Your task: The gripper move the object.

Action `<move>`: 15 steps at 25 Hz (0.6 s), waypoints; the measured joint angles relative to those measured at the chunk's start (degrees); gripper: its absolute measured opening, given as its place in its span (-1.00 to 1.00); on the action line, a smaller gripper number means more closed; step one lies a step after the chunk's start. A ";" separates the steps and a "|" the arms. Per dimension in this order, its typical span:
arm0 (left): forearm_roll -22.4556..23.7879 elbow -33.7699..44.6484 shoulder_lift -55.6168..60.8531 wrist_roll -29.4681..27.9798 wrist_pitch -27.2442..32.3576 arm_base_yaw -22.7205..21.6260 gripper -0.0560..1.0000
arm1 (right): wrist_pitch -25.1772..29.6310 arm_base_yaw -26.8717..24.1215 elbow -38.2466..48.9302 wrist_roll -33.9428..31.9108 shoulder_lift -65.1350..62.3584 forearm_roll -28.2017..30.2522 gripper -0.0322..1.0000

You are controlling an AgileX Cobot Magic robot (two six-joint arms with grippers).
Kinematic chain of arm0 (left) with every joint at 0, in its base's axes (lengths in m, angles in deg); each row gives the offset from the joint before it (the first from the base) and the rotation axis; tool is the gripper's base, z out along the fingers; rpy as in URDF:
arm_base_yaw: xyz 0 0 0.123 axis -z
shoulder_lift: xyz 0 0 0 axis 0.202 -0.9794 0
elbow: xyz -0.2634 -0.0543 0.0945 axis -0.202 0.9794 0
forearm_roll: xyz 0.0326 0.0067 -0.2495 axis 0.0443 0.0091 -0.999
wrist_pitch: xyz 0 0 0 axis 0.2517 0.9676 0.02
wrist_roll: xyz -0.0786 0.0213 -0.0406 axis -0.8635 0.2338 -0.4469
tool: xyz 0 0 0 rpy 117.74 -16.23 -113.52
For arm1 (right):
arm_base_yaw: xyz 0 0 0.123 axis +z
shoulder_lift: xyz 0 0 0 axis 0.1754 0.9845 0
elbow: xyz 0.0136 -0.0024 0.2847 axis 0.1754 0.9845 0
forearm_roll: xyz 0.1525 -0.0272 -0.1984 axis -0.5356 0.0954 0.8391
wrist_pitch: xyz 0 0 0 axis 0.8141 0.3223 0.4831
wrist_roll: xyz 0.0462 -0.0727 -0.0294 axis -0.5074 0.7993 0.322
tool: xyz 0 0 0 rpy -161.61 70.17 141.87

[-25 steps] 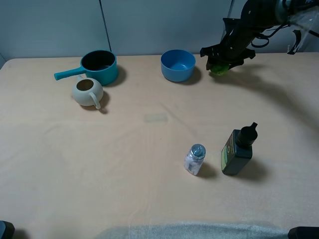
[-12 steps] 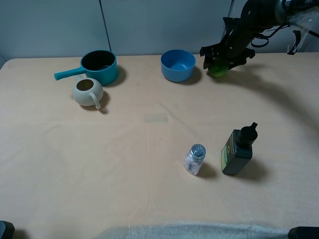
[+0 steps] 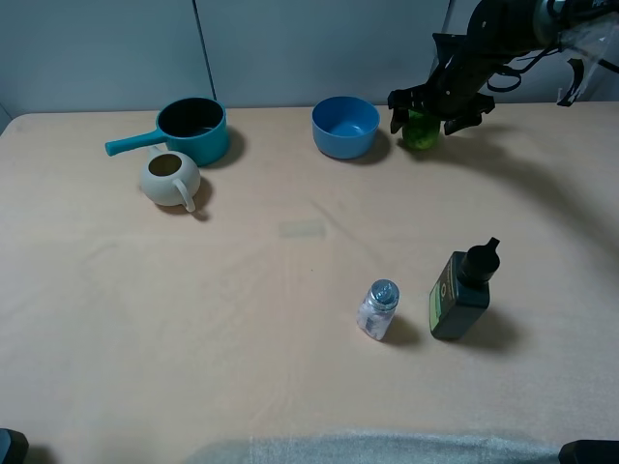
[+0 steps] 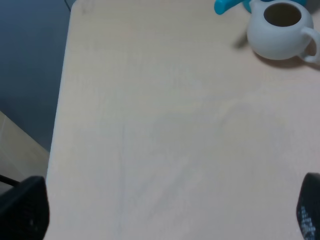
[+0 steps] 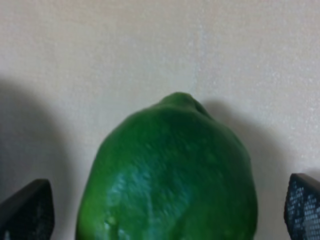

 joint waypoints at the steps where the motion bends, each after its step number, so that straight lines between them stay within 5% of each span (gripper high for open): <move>1: 0.00 0.00 0.00 0.00 0.00 0.00 0.99 | 0.00 0.00 0.00 0.00 0.00 -0.15 0.40; 15: 0.00 0.00 0.00 0.00 0.00 0.00 0.99 | 4.30 0.00 0.00 0.00 -4.13 -1.61 0.40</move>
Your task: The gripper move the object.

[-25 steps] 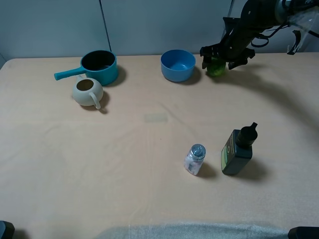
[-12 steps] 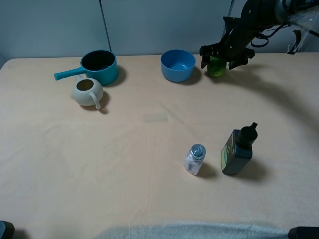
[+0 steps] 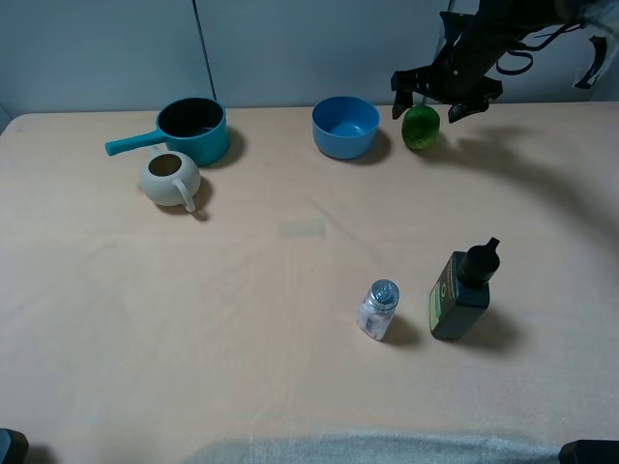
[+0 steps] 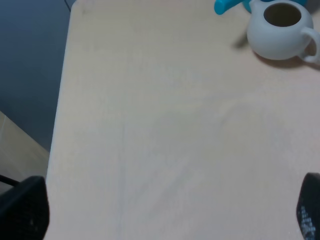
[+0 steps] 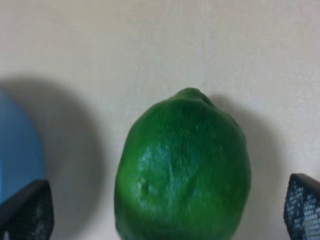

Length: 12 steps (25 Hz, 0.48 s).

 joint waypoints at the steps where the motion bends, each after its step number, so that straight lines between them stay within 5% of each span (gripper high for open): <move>1: 0.00 0.00 0.00 0.00 0.00 0.00 0.99 | 0.62 0.00 0.00 0.00 -0.56 0.00 0.40; 12: 0.00 0.00 0.00 0.00 0.00 0.00 0.99 | 9.01 0.00 0.00 0.00 -7.07 -0.24 0.40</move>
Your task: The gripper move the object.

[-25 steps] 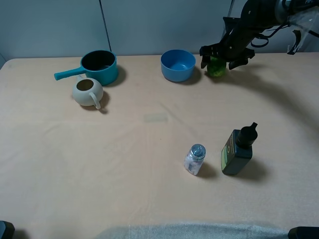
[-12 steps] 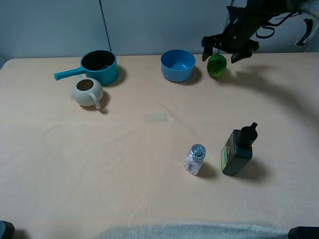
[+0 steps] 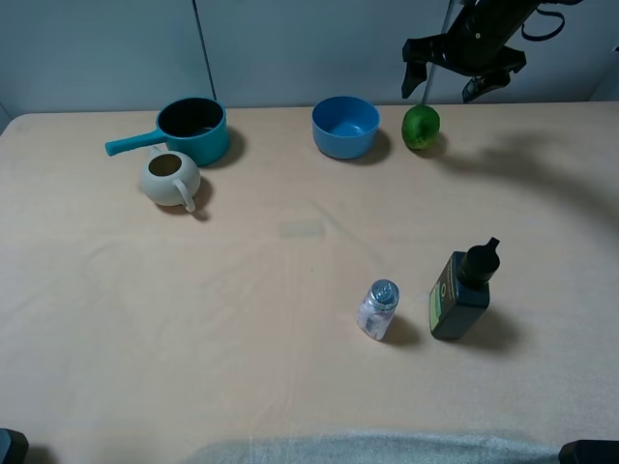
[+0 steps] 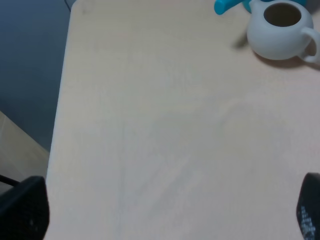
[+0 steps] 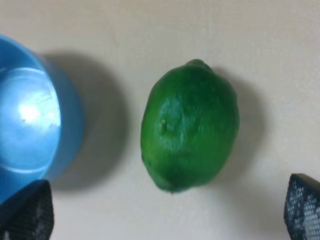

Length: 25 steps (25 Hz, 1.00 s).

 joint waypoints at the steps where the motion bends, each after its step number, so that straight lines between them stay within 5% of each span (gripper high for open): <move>1: 0.00 0.00 0.00 0.00 0.00 0.00 0.99 | 0.82 0.00 0.00 0.00 -0.84 0.00 0.40; 20: 0.00 0.00 0.00 -0.05 0.00 0.00 0.99 | 23.34 0.00 0.00 0.00 -14.19 0.07 0.40; 25: 0.00 0.00 0.00 -0.05 0.00 0.00 0.99 | 24.45 0.00 0.00 0.36 -16.51 -0.07 0.40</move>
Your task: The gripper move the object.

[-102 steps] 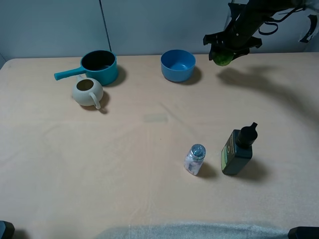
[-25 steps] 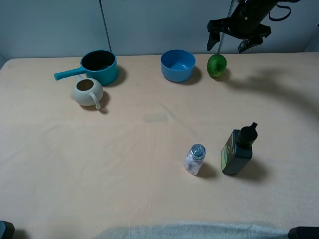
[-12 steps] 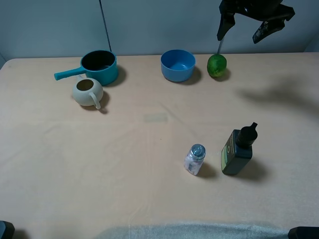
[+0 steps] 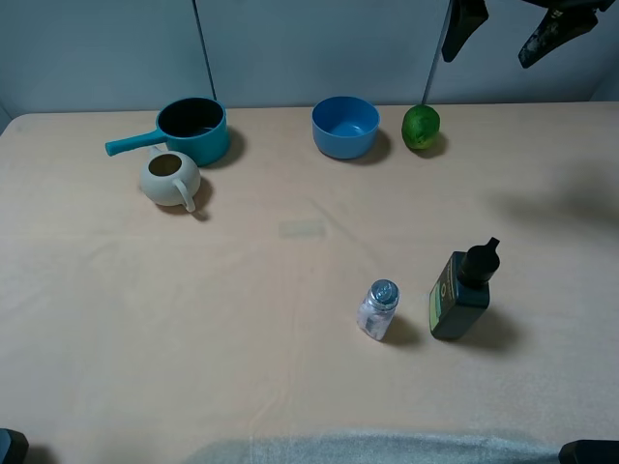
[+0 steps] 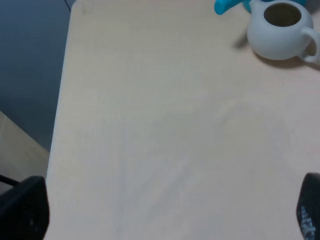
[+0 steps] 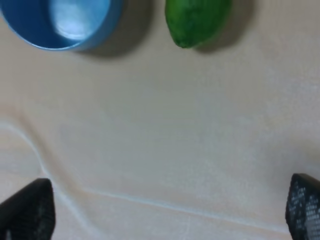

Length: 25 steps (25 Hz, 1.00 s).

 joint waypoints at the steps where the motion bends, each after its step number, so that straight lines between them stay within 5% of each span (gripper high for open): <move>1: 0.00 0.00 0.00 0.00 0.00 0.00 0.99 | 0.00 0.00 0.00 0.13 -0.54 -0.41 0.40; 15: 0.00 0.00 0.00 0.00 0.00 0.00 0.99 | 0.12 2.18 0.15 0.70 -10.83 -1.20 0.40; 25: 0.00 0.00 0.00 0.00 0.00 0.00 0.99 | 0.12 2.38 13.62 0.53 -25.91 -0.75 0.40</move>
